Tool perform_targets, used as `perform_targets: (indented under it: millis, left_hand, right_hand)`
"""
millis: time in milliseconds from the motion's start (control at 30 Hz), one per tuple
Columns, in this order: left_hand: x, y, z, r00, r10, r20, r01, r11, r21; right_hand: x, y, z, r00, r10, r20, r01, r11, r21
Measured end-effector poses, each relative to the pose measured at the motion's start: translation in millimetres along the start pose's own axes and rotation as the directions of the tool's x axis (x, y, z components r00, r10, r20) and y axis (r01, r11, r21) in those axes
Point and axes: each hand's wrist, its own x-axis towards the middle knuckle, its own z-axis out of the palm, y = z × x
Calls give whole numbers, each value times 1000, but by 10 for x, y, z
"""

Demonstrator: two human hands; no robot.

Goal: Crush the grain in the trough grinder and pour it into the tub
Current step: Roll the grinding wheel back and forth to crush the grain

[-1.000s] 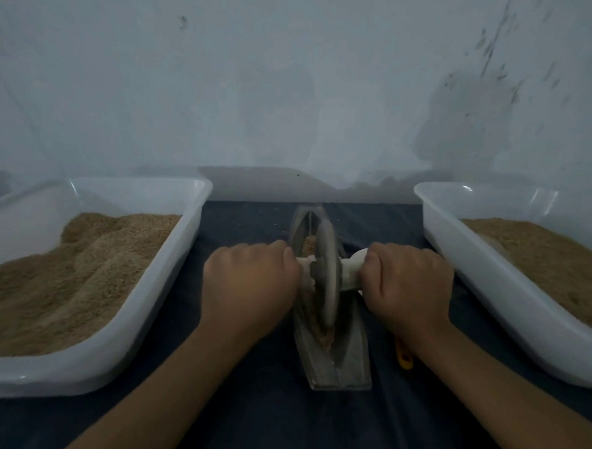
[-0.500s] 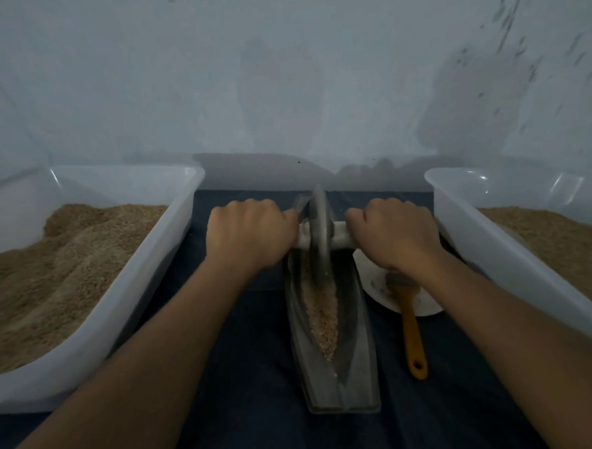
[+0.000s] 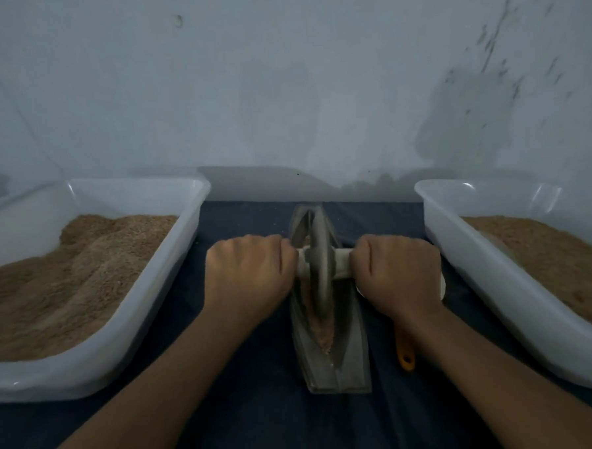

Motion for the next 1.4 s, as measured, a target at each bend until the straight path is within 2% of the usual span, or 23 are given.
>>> perform_targets:
  millis: [100, 233, 333, 400, 433, 467, 533, 600, 700, 767, 867, 933, 1000, 1033, 1100, 1167, 1233, 1300, 1400]
  left_hand:
    - [-189, 43, -132, 990, -122, -65, 106, 972, -207]
    - [-277, 47, -136, 982, -148, -114, 117, 964, -239]
    - [-177, 6, -43, 980, -141, -138, 102, 960, -259]
    - [-16, 1, -30, 995, -58, -80, 46, 988, -144]
    - [84, 9, -19, 999, -27, -20, 26, 998, -64]
    - [202, 21, 4, 997, -33, 71, 37, 998, -56]
    - [428, -17, 176, 992, -68, 110, 74, 996, -51]
    - [617, -90, 324, 972, -111, 209, 134, 986, -98]
    - [838, -170, 403, 933, -86, 351, 133, 985, -113]
    - [920, -169, 381, 912, -122, 391, 187, 973, -132]
    - [876, -130, 304, 923, -175, 343, 234, 962, -142]
    - [687, -98, 265, 957, -124, 264, 152, 985, -87]
    - [427, -100, 210, 986, -1, 165, 2, 1000, -5]
    - [308, -93, 177, 990, 27, 137, -28, 1000, 4]
    - [91, -51, 124, 998, -2, 67, 1, 1000, 3]
    - [-35, -3, 38, 994, -105, -11, 103, 988, -113]
    - [-101, 27, -26, 986, -147, -79, 125, 964, -234]
    - [-131, 25, -30, 987, -119, -108, 92, 969, -230]
    - [-84, 22, -8, 983, -154, -104, 128, 965, -228]
  right_hand:
    - [-190, 30, -92, 996, -54, -77, 60, 995, 82]
    - [-169, -5, -147, 990, -123, -75, 125, 992, 18]
    - [-87, -3, -93, 994, -102, -46, 103, 994, 19]
    - [-18, 22, -10, 998, -30, 48, 31, 999, -8]
    - [39, 47, 51, 994, 1, 107, 7, 997, -72]
    - [113, 81, 105, 985, 31, 170, -7, 990, -141]
    - [302, 155, 188, 955, 7, 296, 62, 973, -221]
    - [512, 197, 250, 901, -93, 424, 198, 957, -211]
    - [766, 262, 319, 798, -23, 603, 118, 986, -119]
    - [798, 273, 346, 773, 5, 635, 72, 993, -96]
    - [696, 231, 284, 826, -30, 562, 119, 985, -123]
    - [569, 173, 207, 885, -86, 457, 171, 974, -148]
    - [438, 106, 124, 927, -99, 361, 180, 963, -199]
    - [373, 64, 77, 952, -55, 303, 119, 973, -198]
    - [199, -1, -5, 985, 15, 170, 3, 995, -102]
    - [-5, -28, -72, 999, -37, 35, 38, 999, -22]
    - [-154, 0, -93, 995, -68, -74, 70, 997, 25]
    - [-227, 28, -83, 990, -61, -124, 65, 997, 33]
    - [-209, 32, -47, 985, -79, -156, 85, 996, 32]
